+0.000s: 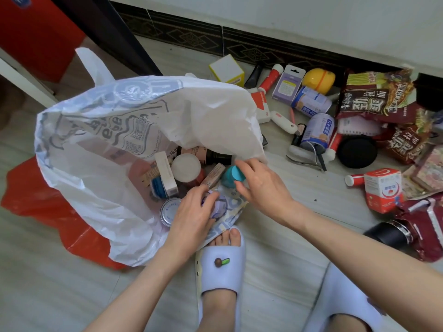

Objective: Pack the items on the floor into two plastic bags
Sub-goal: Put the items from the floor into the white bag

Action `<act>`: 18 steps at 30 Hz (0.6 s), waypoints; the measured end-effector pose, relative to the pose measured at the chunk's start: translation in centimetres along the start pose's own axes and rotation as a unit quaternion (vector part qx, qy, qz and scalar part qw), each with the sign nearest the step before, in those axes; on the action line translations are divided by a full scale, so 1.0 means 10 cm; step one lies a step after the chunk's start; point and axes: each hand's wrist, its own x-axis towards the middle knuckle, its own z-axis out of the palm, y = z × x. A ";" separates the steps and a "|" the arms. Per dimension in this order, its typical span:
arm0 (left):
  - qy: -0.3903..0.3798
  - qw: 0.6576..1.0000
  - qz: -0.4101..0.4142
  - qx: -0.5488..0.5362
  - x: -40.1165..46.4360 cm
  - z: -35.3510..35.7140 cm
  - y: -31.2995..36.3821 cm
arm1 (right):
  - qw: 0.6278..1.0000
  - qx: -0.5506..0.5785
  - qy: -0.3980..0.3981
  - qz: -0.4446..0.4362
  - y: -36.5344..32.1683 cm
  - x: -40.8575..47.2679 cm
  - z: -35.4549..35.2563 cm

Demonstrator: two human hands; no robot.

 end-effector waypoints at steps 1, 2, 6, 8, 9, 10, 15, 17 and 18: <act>0.009 1.000 0.000 -0.003 0.00 0.01 0.04 | 1.000 -0.011 0.007 -0.009 0.01 0.01 0.01; 0.017 1.000 -0.001 -0.006 0.00 0.01 0.07 | 1.000 -0.017 0.013 -0.011 0.01 0.02 0.02; 0.055 0.998 0.005 -0.013 0.06 -0.08 0.19 | 1.000 -0.027 0.010 -0.004 0.08 -0.01 0.02; 0.060 0.998 0.009 -0.005 0.15 -0.10 0.20 | 1.000 -0.021 0.015 0.014 0.12 -0.04 0.00; 0.061 0.998 0.011 -0.002 0.21 -0.09 0.19 | 0.999 -0.021 0.020 0.017 0.14 -0.04 0.00; 0.060 0.998 0.014 0.000 0.26 -0.07 0.18 | 0.999 -0.022 0.023 0.019 0.15 -0.04 -0.01; 0.056 0.998 0.039 0.004 0.52 0.02 0.26 | 0.998 -0.005 0.056 0.012 0.13 0.04 -0.05; 0.048 0.998 0.027 -0.008 0.56 0.02 0.29 | 0.997 0.003 0.071 0.015 0.13 0.08 -0.08; 0.044 0.999 0.025 -0.014 0.57 0.02 0.29 | 0.997 0.005 0.079 0.015 0.13 0.11 -0.09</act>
